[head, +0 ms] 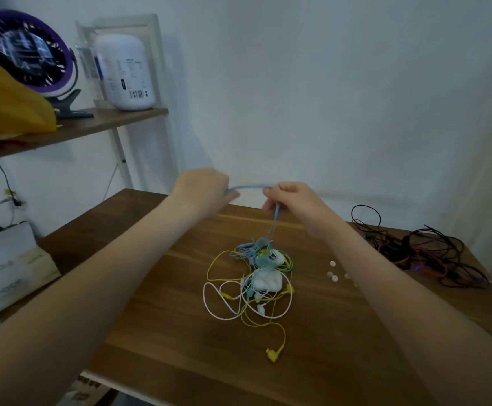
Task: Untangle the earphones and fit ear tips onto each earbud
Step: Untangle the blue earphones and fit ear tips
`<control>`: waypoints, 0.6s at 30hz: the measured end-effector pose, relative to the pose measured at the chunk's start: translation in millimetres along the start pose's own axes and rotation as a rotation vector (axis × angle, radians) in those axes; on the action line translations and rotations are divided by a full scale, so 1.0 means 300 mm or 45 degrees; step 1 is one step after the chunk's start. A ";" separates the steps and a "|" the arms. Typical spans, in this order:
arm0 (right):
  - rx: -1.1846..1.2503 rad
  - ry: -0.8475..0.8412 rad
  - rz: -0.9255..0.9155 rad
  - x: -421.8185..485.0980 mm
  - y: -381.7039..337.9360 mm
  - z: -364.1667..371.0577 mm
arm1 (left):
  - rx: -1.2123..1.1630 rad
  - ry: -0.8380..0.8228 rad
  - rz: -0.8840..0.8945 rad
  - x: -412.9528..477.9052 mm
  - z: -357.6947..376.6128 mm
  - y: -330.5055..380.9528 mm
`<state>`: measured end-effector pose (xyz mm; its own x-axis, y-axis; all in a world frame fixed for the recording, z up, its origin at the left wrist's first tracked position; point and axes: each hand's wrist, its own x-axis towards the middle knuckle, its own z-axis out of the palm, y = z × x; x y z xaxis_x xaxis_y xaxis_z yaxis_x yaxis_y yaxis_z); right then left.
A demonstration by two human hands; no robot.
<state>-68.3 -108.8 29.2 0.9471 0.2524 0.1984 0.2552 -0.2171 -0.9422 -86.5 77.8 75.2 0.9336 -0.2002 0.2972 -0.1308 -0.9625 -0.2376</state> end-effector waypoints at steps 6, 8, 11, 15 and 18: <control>0.092 -0.100 0.003 0.026 -0.009 0.067 | -1.654 0.037 -0.199 0.054 -0.008 0.017; -0.051 -0.200 0.018 0.026 0.011 0.085 | -1.995 0.057 -0.251 0.070 -0.033 0.010; -0.257 -0.340 0.056 0.017 0.051 0.087 | -2.181 0.180 -0.320 0.079 -0.063 -0.016; -0.434 -0.366 0.134 0.012 0.108 0.062 | -2.419 0.489 -0.570 0.066 -0.084 -0.066; -0.456 -0.275 0.165 0.011 0.129 0.046 | -2.387 0.606 -0.762 0.056 -0.071 -0.105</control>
<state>-58.0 -103.2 -10.2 0.9230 0.3846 -0.0120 0.2246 -0.5638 -0.7948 -73.8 101.0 107.3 0.8786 0.4314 0.2048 -0.3083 0.1849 0.9331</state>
